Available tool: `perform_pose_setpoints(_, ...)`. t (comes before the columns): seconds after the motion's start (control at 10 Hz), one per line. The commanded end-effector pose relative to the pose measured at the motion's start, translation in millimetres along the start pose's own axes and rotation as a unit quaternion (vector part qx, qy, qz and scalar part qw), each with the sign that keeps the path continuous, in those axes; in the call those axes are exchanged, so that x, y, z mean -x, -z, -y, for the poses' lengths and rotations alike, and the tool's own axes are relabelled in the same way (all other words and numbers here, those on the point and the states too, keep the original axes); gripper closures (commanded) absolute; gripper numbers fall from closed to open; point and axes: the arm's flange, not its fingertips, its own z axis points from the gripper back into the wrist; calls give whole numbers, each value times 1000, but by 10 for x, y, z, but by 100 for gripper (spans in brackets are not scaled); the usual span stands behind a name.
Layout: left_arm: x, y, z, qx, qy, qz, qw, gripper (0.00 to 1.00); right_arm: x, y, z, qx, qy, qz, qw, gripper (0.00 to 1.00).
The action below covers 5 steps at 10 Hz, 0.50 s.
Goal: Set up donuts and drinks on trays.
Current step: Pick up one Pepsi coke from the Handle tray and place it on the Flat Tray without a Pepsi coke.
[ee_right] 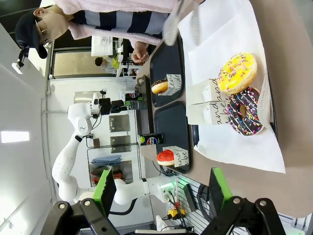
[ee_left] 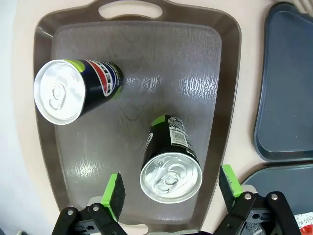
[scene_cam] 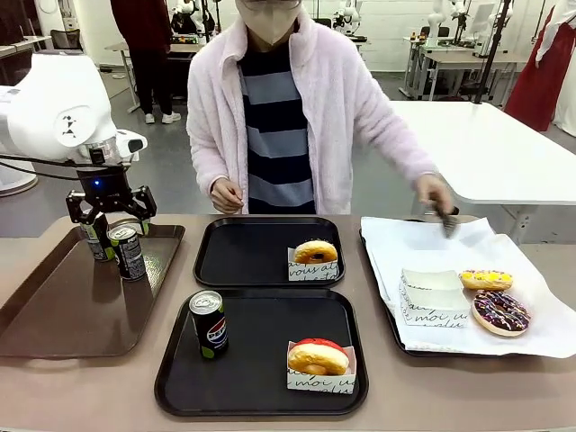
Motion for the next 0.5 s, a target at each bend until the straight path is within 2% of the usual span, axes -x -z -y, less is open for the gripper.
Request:
perform_pose_setpoints(0.0, -96, 77, 29, -4, 6, -4, 1000, 0, -8, -5, -1, -10, -5, 4, 1000, 0)
perform_pose_setpoints(0.4, -135, 266, -20, -5, 0, -10, 1000, 0, -8, -5, -1, -10, -5, 4, 1000, 0)
